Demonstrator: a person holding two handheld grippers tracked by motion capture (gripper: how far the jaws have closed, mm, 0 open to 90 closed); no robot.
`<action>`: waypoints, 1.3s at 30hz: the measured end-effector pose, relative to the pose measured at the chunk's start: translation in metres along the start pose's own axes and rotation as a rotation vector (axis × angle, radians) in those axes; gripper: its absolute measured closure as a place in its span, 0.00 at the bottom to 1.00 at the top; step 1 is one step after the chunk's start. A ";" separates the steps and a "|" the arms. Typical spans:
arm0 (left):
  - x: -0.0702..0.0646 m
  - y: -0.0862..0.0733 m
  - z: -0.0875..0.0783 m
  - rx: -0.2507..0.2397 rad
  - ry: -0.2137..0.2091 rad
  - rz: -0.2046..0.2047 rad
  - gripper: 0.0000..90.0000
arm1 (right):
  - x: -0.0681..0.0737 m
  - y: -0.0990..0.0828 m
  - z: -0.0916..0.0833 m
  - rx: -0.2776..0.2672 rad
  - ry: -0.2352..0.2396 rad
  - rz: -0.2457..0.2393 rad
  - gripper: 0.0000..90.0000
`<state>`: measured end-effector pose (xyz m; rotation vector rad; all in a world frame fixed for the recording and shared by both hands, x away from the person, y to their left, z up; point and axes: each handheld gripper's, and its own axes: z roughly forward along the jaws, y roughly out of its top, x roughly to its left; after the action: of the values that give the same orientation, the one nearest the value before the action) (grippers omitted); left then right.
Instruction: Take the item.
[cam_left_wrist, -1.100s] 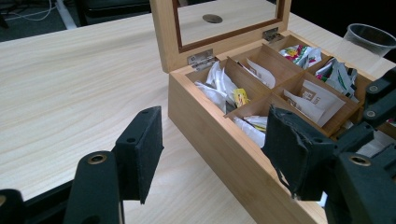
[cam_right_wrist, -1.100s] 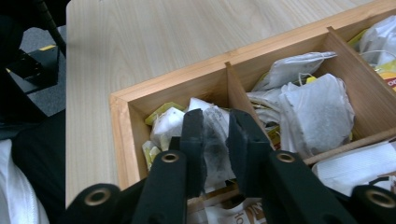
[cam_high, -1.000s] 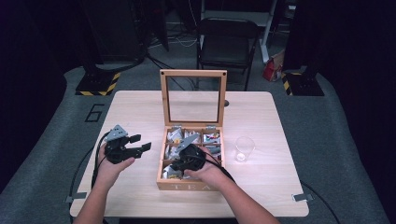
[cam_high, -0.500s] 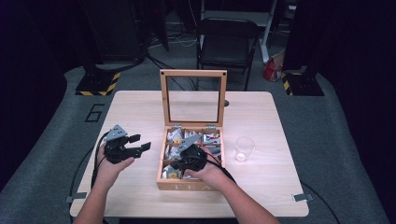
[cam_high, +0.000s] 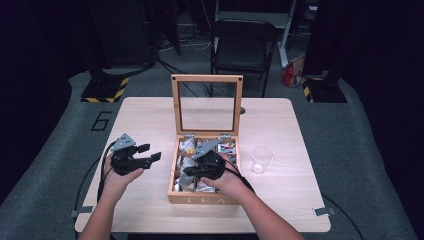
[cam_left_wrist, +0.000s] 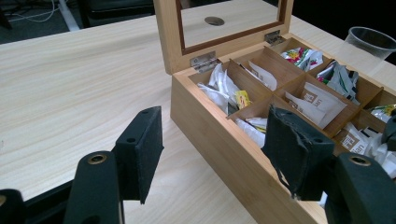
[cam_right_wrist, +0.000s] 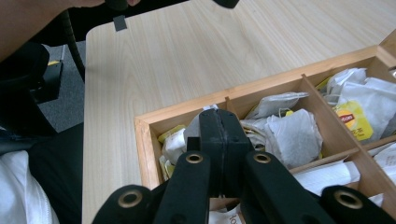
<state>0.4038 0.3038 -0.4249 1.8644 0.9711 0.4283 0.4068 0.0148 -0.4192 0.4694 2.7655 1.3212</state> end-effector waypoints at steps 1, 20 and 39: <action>0.000 0.000 0.000 0.000 0.000 0.000 0.41 | 0.001 0.001 -0.002 -0.004 0.000 0.008 1.00; 0.002 -0.001 -0.001 -0.005 0.005 -0.013 0.41 | -0.001 0.013 -0.021 -0.045 -0.022 0.000 1.00; 0.002 -0.002 0.000 -0.005 0.010 -0.012 0.41 | -0.006 0.030 -0.049 -0.101 -0.024 0.023 1.00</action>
<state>0.4042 0.3061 -0.4264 1.8524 0.9861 0.4327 0.4124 -0.0062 -0.3659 0.5086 2.6660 1.4426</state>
